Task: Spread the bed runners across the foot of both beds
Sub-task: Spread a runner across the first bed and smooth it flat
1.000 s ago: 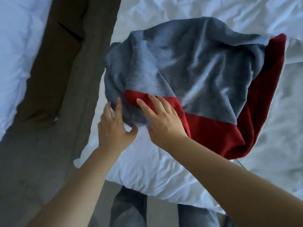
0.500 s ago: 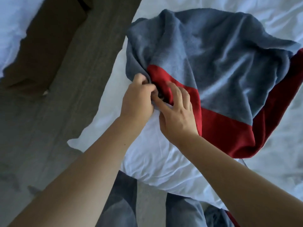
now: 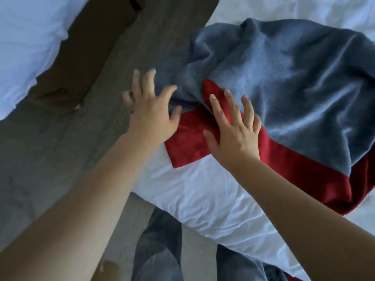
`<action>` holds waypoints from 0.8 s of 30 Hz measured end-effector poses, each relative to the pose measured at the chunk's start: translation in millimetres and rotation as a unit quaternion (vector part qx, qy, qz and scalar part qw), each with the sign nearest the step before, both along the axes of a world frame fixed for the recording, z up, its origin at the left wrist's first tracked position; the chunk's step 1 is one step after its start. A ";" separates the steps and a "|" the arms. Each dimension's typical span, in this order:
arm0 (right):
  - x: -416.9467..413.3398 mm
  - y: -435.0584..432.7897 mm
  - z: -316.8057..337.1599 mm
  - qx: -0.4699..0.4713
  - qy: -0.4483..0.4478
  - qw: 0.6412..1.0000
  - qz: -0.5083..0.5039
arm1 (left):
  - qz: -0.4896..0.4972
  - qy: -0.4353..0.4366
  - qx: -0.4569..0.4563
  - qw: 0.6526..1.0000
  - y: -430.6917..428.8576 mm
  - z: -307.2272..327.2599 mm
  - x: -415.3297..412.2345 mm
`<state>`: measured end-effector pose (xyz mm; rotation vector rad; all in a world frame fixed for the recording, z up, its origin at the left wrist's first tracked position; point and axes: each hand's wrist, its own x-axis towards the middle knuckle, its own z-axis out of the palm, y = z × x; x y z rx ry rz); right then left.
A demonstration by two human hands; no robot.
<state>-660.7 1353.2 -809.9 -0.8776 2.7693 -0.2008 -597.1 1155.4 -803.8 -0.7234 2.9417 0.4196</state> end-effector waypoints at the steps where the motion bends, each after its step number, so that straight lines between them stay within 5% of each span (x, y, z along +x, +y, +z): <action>1: -1.9 -0.2 -4.6 -0.002 -0.004 1.000 -0.010 | -0.002 -0.032 0.033 0.999 17.1 -7.8 13.2; 3: -8.6 2.2 -14.3 -0.006 0.001 0.999 -0.032 | 0.012 -0.055 0.097 0.994 49.9 -20.8 41.2; 7: -16.5 1.8 -23.2 -0.046 0.024 0.998 -0.047 | -0.023 0.065 0.223 0.972 89.9 -47.2 74.5; 16: -21.7 11.8 -9.7 -0.104 0.019 0.994 0.031 | -0.055 0.149 0.146 0.977 22.2 -32.0 43.2; 20: -12.3 28.2 0.8 -0.132 -0.031 0.991 0.015 | 0.000 0.093 0.044 0.995 -28.8 -22.1 45.9; 22: -6.1 21.9 14.2 -0.058 -0.121 0.991 -0.014 | 0.071 0.046 -0.001 0.996 -37.0 -22.3 50.8; 24: 0.9 9.3 26.5 0.138 -0.232 0.963 0.023 | 0.138 0.019 -0.018 0.990 -35.6 -24.4 51.5</action>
